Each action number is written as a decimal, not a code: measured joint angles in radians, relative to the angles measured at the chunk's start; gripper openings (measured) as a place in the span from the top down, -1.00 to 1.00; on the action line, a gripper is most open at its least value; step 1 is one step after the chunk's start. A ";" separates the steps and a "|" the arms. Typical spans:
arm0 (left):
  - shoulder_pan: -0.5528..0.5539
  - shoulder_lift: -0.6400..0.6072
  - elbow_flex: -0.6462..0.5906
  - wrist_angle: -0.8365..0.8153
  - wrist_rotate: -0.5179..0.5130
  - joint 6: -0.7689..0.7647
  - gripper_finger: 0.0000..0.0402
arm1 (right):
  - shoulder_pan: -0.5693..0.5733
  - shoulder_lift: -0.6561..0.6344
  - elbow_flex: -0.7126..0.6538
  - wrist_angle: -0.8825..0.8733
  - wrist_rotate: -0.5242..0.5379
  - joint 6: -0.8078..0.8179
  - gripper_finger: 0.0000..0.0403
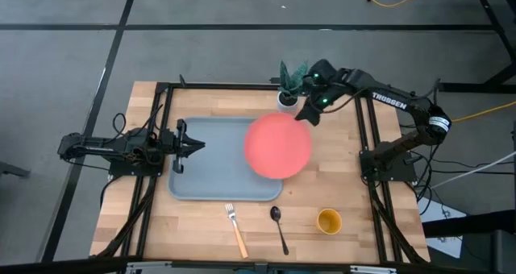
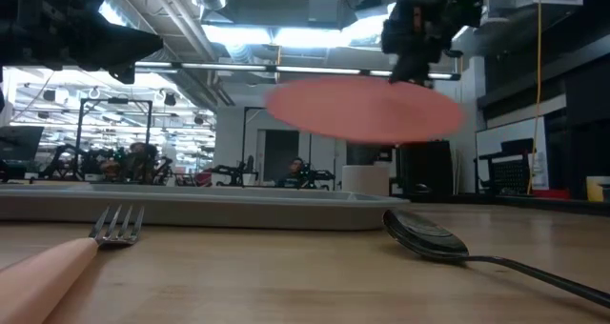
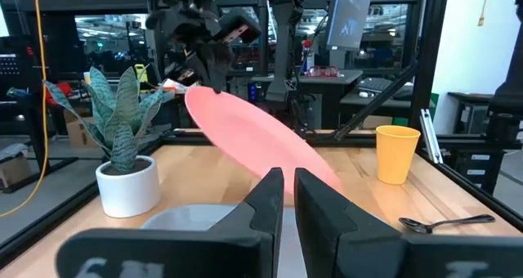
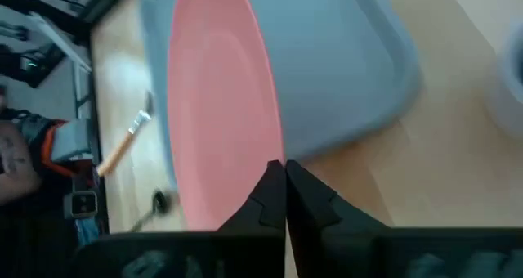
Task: Pick and place plate/cup/fork/spoon on tray
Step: Put the pink plate on the gray tray
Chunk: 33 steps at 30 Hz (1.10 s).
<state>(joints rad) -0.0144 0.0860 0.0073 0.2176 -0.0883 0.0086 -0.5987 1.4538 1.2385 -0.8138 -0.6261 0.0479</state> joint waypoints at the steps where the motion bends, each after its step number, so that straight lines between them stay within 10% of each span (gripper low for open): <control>1: 0.000 0.000 0.000 0.000 0.000 0.000 0.86 | 0.017 0.008 0.000 0.034 0.000 0.003 1.00; 13: 0.000 0.000 0.000 0.001 0.000 0.001 0.86 | 0.119 0.284 0.087 0.326 -0.075 0.119 1.00; 33: 0.000 0.000 0.000 0.001 0.000 -0.003 0.86 | 0.161 0.793 0.646 0.147 -0.136 0.049 1.00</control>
<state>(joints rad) -0.0143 0.0860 0.0074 0.2184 -0.0879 0.0055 -0.4373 2.2468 1.8840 -0.6669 -0.7624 0.0972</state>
